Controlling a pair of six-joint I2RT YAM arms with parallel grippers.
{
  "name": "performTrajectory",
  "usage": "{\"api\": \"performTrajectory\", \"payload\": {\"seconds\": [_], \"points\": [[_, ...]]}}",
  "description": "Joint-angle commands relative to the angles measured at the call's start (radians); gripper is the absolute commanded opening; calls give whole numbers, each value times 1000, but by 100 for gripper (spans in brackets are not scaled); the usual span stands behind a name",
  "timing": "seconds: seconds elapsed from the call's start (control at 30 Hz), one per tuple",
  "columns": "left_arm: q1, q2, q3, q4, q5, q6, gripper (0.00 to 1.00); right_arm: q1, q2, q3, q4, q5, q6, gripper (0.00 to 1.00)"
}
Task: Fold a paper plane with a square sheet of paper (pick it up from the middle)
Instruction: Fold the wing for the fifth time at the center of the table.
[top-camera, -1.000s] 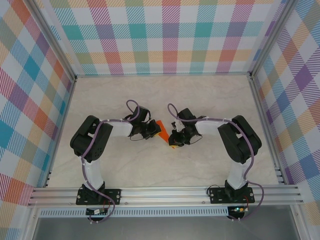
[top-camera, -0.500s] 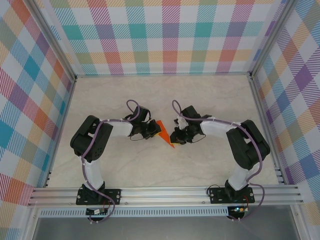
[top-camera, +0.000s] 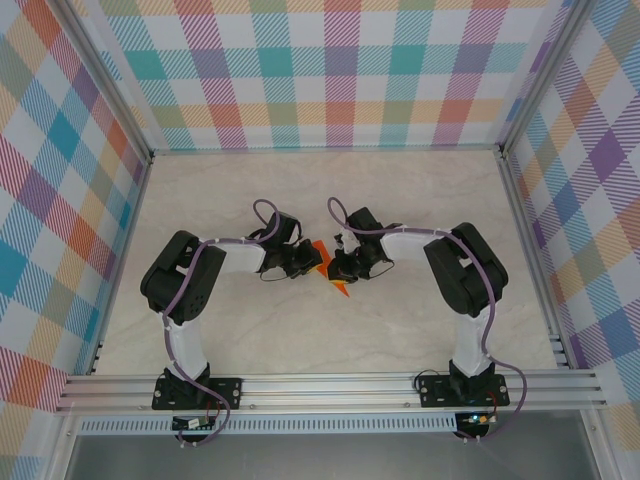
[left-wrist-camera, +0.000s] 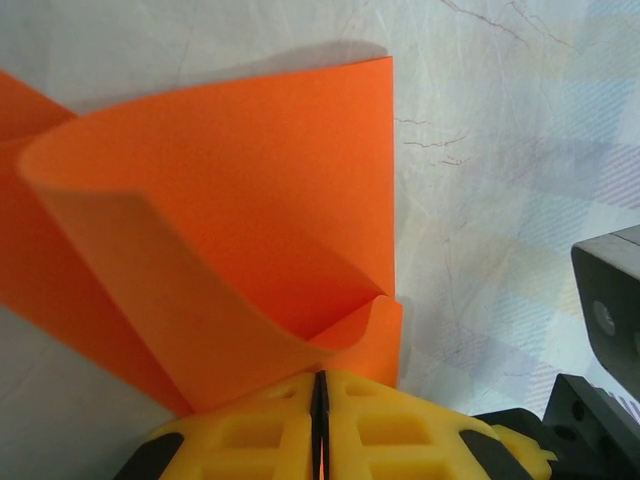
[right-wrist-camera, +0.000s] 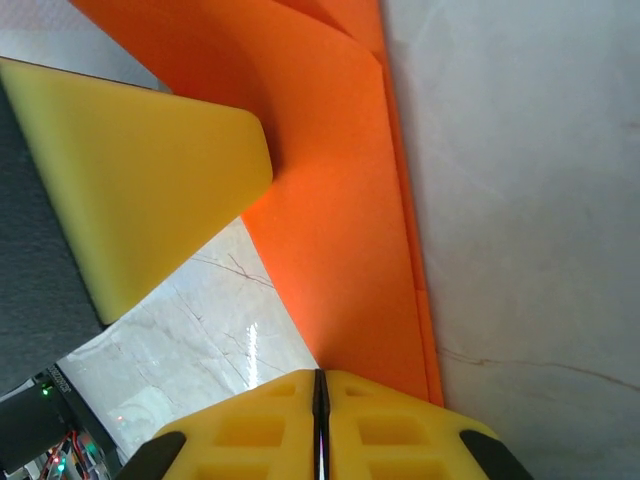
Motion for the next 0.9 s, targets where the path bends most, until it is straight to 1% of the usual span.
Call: {"api": "performTrajectory", "payload": {"seconds": [0.0,0.13,0.2,0.3,0.5,0.6,0.77,0.87], "points": [[-11,49,-12,-78,-68,35,11,-1,23,-8,-43,42,-12,10],[-17,3,-14,35,35,62,13,-3,39,-10,-58,67,-10,9],[-27,-22,-13,51,56,79,13,-3,47,-8,-59,71,-5,8],[-50,-43,-20,45,44,95,14,-4,53,-7,-63,78,-4,8],[-70,-29,-56,50,18,90,14,-9,57,-7,-64,79,1,7],[-70,-25,-56,27,-16,97,13,-11,57,-8,-64,80,0,7],[-70,-25,-46,-47,-147,113,12,-11,49,-18,-79,92,-5,7],[-63,-25,-38,-82,-202,121,12,-11,43,-37,-89,103,-13,7]]}}
